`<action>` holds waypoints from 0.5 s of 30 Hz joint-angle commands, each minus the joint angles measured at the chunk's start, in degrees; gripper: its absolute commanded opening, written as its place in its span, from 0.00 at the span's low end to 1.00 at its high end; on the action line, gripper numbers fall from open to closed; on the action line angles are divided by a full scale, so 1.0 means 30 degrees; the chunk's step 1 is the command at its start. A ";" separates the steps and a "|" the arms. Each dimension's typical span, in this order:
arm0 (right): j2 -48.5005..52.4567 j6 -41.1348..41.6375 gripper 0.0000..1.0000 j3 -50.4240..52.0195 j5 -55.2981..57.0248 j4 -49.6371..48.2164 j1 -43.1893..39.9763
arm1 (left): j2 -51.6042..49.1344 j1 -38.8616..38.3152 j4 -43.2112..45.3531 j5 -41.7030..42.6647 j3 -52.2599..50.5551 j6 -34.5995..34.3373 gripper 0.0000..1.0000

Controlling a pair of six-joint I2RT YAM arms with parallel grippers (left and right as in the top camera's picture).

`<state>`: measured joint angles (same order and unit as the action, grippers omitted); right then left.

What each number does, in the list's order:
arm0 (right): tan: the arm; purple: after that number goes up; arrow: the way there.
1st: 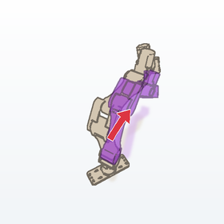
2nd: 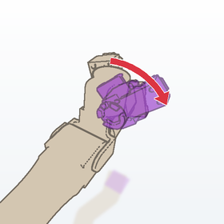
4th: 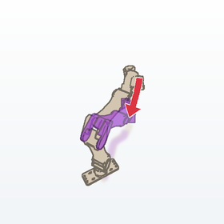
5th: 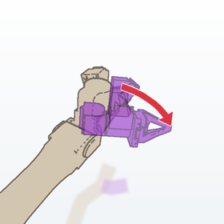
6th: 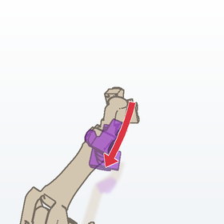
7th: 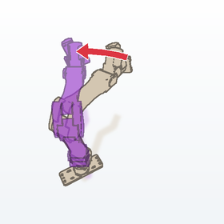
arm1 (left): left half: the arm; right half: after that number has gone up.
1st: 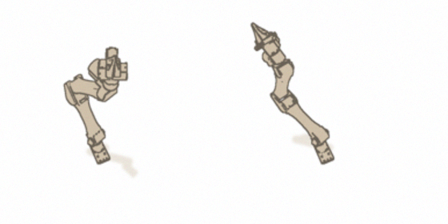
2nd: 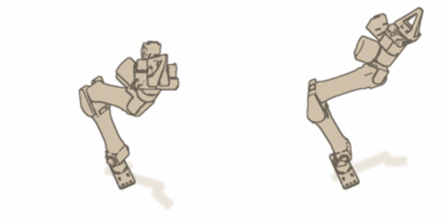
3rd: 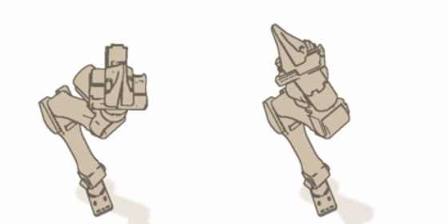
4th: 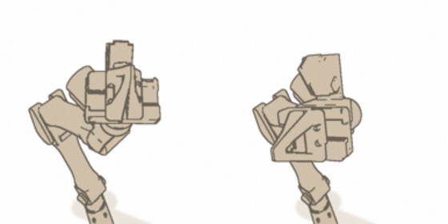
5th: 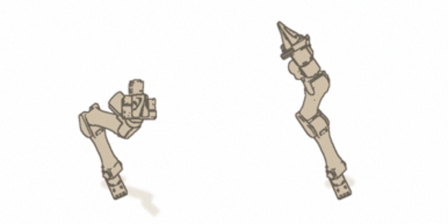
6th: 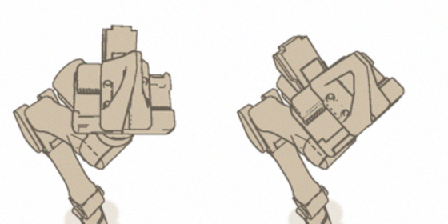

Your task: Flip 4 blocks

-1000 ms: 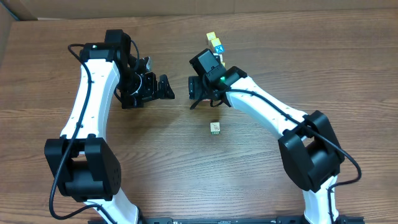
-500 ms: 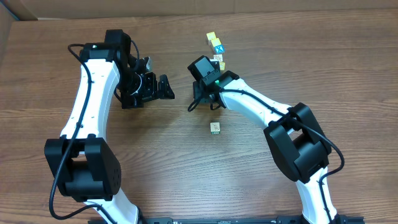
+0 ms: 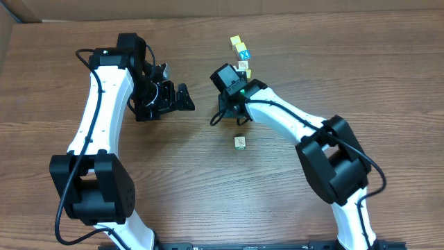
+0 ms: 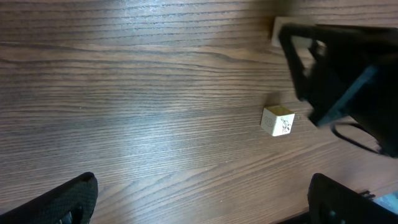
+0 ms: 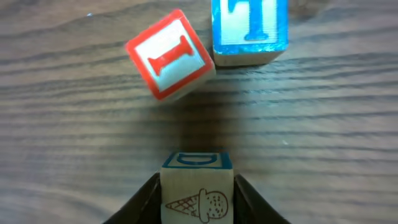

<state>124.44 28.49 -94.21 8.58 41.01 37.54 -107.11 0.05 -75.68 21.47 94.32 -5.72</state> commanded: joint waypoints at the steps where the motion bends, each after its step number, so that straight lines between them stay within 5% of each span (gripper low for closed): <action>1: -0.2739 0.0087 0.29 -0.0015 0.0277 0.0627 0.0131 | -0.0226 0.0102 -0.0036 0.0138 0.0321 0.0131 1.00; 15: -0.6732 0.1654 0.27 0.0022 -0.1406 0.7679 -0.0415 | -0.0226 0.0102 -0.0036 0.0138 0.0321 0.0124 1.00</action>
<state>104.68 32.53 -94.13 7.14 61.84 36.73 -107.11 0.05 -75.66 21.47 94.32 -5.72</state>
